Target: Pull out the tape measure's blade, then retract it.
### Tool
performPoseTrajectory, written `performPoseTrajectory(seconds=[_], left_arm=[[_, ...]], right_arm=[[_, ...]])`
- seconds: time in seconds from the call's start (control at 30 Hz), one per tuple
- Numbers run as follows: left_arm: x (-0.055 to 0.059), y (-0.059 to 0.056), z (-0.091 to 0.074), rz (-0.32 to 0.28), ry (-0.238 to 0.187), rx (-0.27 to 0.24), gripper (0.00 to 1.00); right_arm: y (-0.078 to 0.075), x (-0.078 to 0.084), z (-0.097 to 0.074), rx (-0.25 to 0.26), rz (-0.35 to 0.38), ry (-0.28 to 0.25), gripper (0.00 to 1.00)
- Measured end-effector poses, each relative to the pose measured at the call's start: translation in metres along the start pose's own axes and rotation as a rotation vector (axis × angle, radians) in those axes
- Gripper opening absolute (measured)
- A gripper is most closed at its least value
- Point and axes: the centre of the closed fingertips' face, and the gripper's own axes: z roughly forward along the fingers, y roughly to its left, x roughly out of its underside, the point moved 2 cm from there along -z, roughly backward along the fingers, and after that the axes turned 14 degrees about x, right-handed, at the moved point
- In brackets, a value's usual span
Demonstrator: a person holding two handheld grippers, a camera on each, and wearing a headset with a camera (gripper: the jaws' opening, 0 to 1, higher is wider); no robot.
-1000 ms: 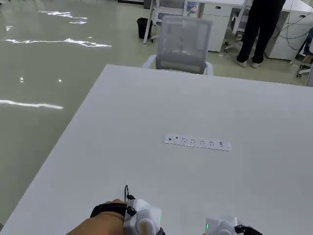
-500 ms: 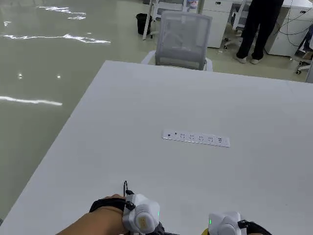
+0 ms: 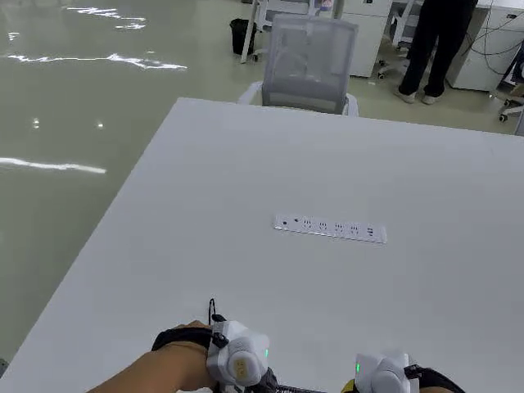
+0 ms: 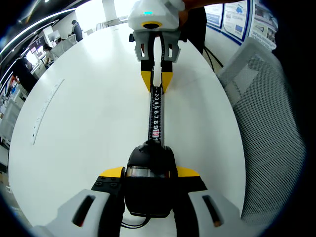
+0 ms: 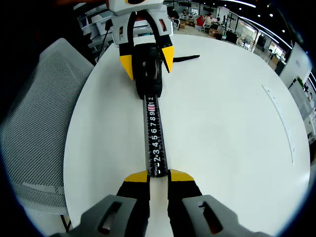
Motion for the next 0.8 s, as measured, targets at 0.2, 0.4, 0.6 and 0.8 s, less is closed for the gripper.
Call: performPoseTrajectory(seconds=[0.2,0.4,0.6,0.8], left_arm=[[0.0002,0.0004,0.0003,0.000,0.002,-0.001,0.33],[0.0004,0.0005,0.0005,-0.002,0.002,-0.001,0.33],[0.0003,0.0008,0.0007,-0.003,0.002,-0.001,0.33],[0.0001,0.0009,0.0008,-0.004,0.001,-0.001,0.33]], right_arm=[[-0.0008,0.0019,-0.0008,0.001,0.000,0.004,0.10],[-0.0012,0.0043,-0.0022,0.003,-0.002,0.008,0.10],[-0.0018,0.0070,-0.0034,0.005,-0.004,0.010,0.10],[-0.0024,0.0097,-0.0043,0.007,0.008,0.013,0.10]])
